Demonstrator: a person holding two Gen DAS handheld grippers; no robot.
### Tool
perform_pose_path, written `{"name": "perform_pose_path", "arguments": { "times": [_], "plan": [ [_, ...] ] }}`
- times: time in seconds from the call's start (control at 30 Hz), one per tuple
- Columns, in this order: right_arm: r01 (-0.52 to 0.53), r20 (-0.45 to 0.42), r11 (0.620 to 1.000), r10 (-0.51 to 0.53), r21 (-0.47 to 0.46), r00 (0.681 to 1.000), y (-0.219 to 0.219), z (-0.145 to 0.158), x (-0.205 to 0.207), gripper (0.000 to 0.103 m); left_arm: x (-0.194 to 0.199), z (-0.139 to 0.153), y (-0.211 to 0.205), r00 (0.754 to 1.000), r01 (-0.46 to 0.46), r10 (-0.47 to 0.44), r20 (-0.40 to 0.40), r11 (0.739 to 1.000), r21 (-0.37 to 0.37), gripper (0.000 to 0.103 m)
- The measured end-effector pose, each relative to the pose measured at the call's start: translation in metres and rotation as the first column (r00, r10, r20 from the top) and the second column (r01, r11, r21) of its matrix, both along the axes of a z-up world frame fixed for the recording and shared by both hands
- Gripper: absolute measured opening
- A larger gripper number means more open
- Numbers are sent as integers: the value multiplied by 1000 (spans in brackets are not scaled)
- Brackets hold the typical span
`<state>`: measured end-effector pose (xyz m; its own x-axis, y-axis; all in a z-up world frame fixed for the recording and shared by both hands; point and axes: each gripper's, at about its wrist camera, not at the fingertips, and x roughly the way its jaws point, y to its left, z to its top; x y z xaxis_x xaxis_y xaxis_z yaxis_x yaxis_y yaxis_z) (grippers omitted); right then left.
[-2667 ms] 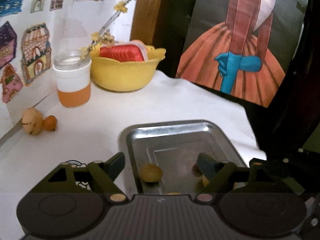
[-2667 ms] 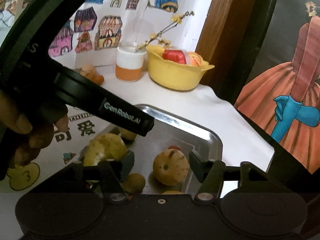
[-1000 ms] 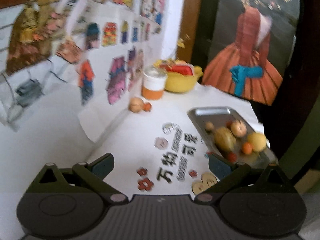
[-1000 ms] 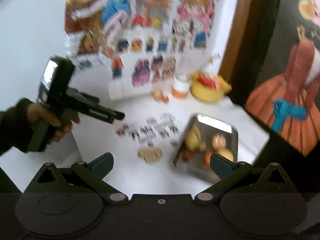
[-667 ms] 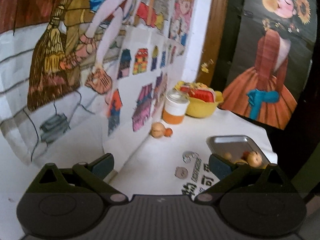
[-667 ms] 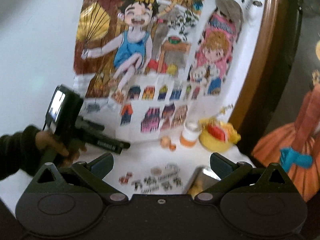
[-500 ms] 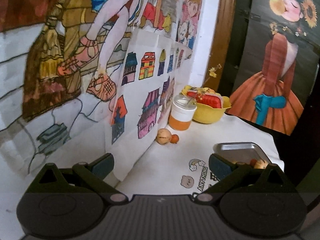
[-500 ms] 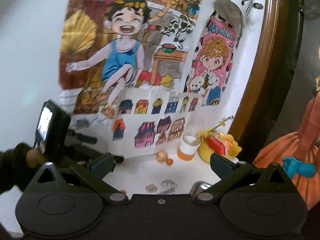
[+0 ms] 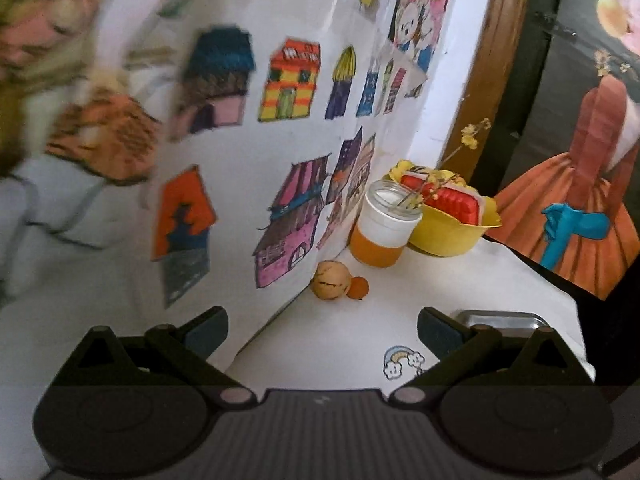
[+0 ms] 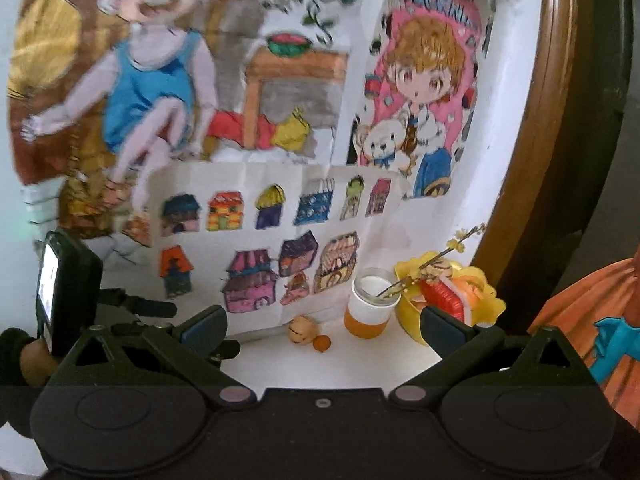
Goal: Organize fruits
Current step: 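Withdraw both open tools from the tray toward the wall, then grasp the tan round fruit with the left tool while the right tool grasps the small orange fruit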
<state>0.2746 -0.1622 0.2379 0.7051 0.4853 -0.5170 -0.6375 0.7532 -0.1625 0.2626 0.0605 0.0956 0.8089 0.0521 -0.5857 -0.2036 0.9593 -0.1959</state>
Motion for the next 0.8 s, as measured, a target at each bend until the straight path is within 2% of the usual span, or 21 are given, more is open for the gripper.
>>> {"name": "perform_pose_path", "arguments": {
  "times": [0.13,0.43,0.6,0.7,0.8],
  "plan": [
    [-20,-11,998,19,-59,1000,-3,-28,36,102,22,-18,-4,1000,-24,24,-6,1000,-13,103],
    [-88,-69,992,81,-94,994,-15,-85,102,102,61,-50,-7,996,-88,86,-27,994,-67,103],
    [-187,-80,974,179,-124,981,-6,-114,125,102,75,-63,-9,990,-141,140,-21,977,-159,103],
    [-248,-89,960,238,-127,967,4,-127,137,102,84,-69,-8,983,-183,180,-34,965,-189,103],
    [-297,-88,939,286,-172,954,17,-145,150,102,89,-76,-7,976,-219,215,-42,952,-214,102]
  ]
}}
